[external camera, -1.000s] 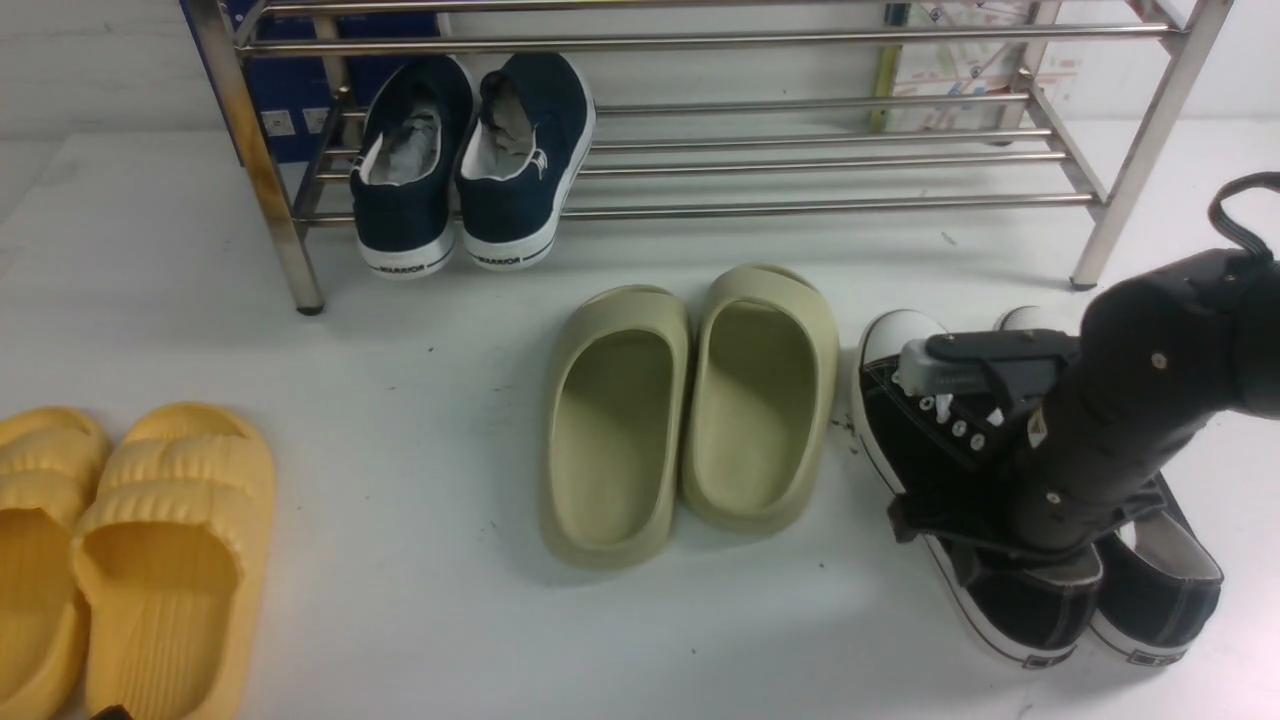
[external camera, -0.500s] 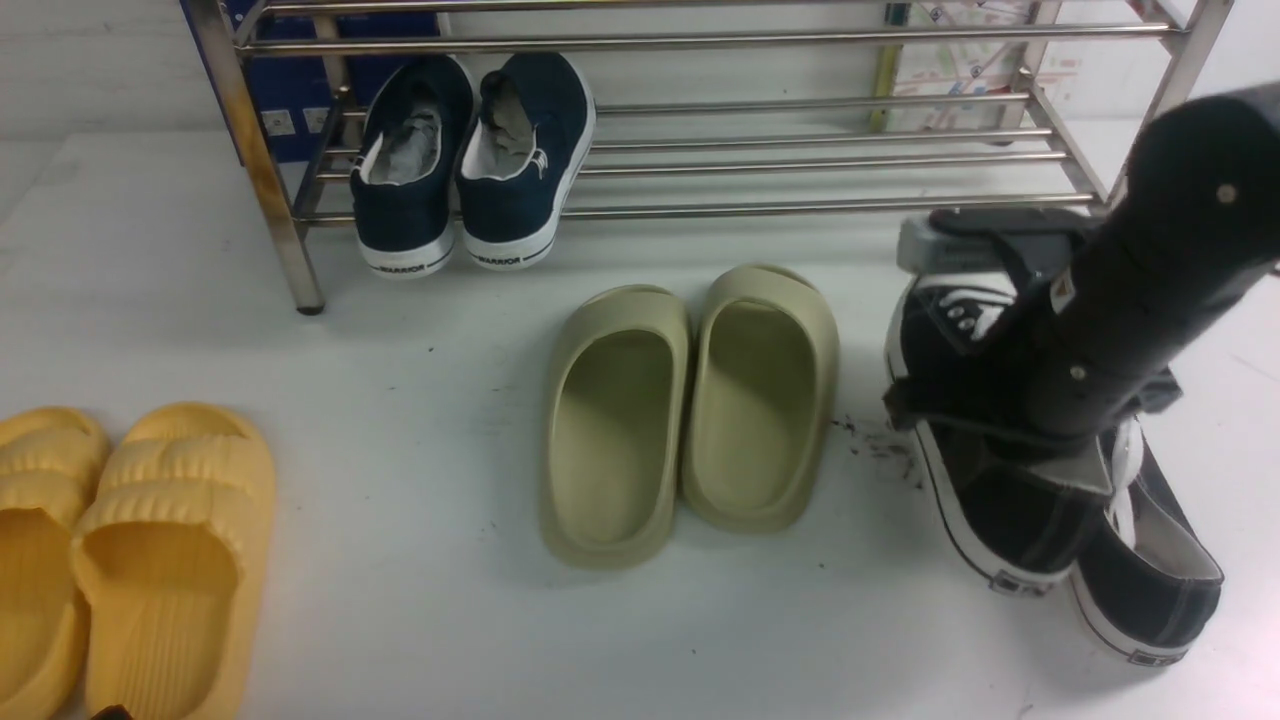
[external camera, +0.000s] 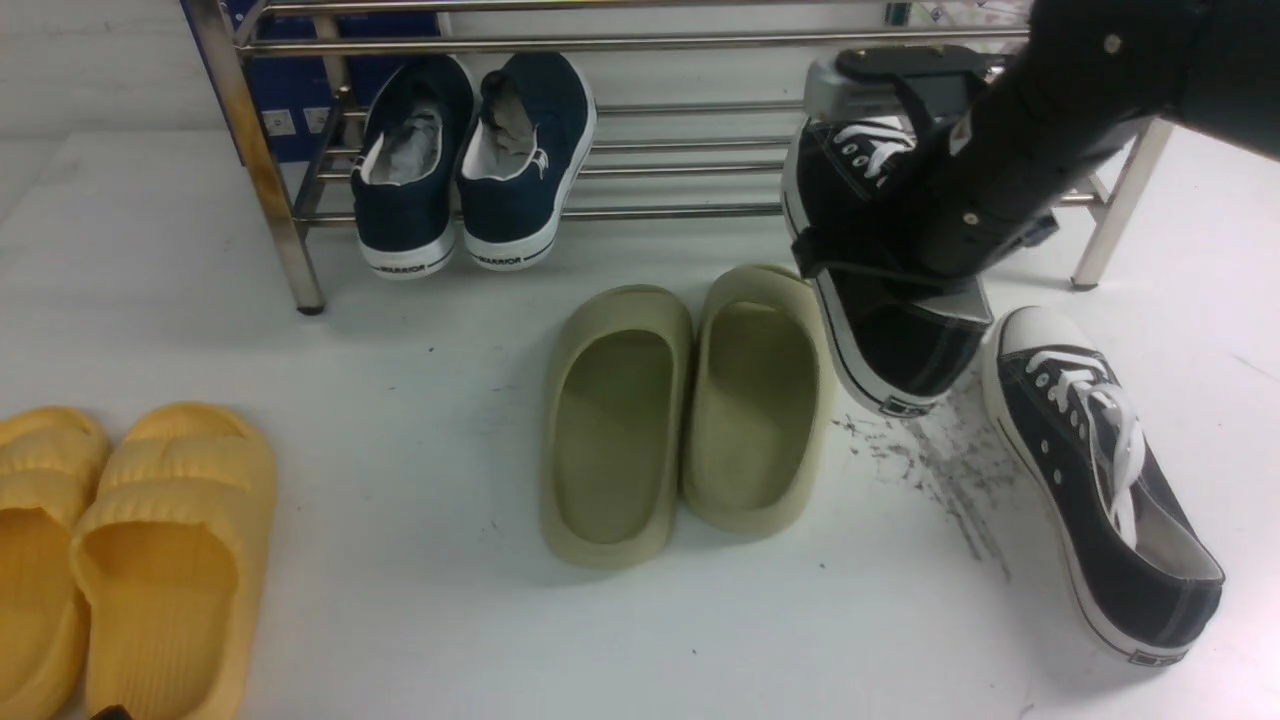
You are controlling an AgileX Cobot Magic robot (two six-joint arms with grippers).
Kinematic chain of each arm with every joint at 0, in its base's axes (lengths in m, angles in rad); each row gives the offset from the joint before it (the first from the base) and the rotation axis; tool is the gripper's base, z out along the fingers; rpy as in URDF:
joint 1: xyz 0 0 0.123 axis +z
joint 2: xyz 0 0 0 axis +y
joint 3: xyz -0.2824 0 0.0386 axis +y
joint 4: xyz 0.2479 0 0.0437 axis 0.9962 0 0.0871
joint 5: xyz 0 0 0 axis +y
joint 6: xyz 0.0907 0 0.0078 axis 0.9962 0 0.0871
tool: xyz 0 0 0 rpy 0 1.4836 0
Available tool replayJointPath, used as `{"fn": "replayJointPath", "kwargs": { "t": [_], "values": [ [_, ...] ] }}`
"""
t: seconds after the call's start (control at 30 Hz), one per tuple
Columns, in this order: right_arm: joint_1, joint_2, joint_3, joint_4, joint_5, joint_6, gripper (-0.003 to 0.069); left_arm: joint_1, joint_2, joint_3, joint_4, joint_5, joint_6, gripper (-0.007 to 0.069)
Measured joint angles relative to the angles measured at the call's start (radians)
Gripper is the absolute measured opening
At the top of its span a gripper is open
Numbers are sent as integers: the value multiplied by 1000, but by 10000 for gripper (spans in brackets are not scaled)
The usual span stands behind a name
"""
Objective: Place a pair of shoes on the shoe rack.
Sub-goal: Use the right arm to put a shoe into the shoe rack
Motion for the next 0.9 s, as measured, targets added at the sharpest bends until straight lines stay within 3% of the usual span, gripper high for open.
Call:
{"fn": "replayJointPath", "kwargs": {
  "t": [0.9],
  "values": [
    [-37,364,-515,4,8,-19,11,0,0,0,0,0,0,239]
  ]
}}
